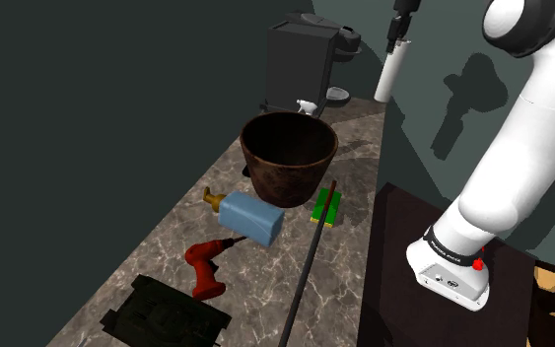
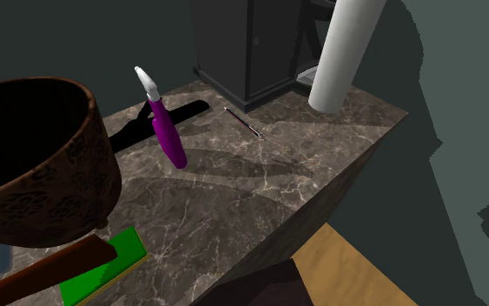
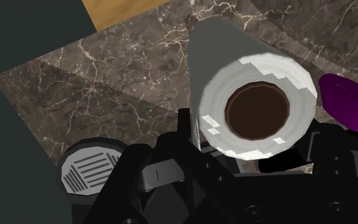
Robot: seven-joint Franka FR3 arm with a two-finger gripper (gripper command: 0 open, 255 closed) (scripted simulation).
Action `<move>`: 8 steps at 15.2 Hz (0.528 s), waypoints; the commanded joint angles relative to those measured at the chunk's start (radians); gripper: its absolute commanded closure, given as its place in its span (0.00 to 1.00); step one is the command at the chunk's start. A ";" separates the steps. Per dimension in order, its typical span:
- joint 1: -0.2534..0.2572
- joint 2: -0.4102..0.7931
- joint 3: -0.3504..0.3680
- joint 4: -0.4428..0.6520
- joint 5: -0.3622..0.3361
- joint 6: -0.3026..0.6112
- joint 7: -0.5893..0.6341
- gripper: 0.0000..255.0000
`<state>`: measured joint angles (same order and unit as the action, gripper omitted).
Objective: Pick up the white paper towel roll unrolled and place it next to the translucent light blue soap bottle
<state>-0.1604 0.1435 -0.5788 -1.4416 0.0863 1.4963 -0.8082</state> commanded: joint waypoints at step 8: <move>-0.031 0.063 -0.008 0.203 0.036 -0.150 -0.016 1.00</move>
<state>-0.1861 0.1967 -0.5859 -1.2668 0.1167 1.3665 -0.8214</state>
